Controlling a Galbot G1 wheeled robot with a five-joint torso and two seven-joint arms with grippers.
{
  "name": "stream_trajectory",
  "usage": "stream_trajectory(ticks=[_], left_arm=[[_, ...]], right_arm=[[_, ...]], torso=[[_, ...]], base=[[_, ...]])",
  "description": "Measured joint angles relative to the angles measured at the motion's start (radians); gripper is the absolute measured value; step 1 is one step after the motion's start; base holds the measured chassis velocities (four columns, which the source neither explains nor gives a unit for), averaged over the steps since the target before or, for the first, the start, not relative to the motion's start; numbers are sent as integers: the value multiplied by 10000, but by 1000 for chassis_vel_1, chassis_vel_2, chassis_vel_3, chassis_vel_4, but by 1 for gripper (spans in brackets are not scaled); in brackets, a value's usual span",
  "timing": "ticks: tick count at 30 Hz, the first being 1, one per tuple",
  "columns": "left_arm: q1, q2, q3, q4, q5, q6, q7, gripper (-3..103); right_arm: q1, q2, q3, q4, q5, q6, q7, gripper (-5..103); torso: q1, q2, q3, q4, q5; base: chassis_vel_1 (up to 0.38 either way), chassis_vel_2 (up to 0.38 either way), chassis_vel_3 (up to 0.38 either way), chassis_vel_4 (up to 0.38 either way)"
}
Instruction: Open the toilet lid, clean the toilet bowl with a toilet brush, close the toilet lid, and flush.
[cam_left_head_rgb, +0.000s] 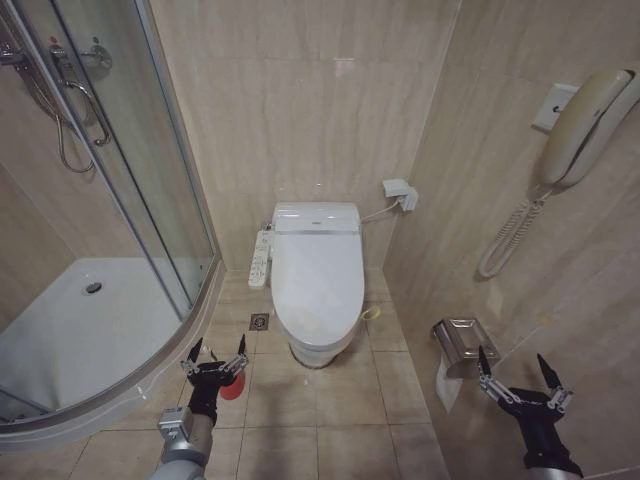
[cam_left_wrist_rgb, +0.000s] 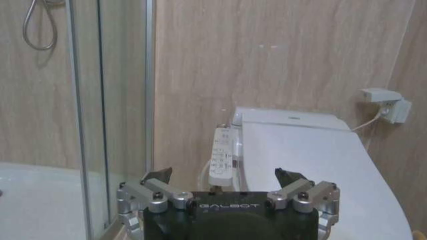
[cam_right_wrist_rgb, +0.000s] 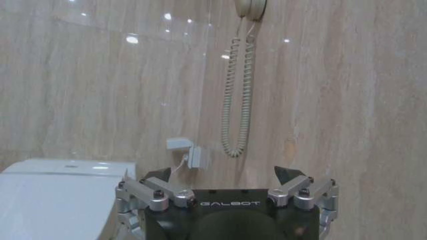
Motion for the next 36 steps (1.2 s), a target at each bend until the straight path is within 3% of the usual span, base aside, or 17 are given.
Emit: stream_trajectory(ticks=[36], left_arm=[[99,-307,28,100,368,-316,-40,100]], right_arm=[[0,0,0,0,0,0,0,100]], torso=[[-2,0,0,-1,0]], base=[[19,-18,-21,23]])
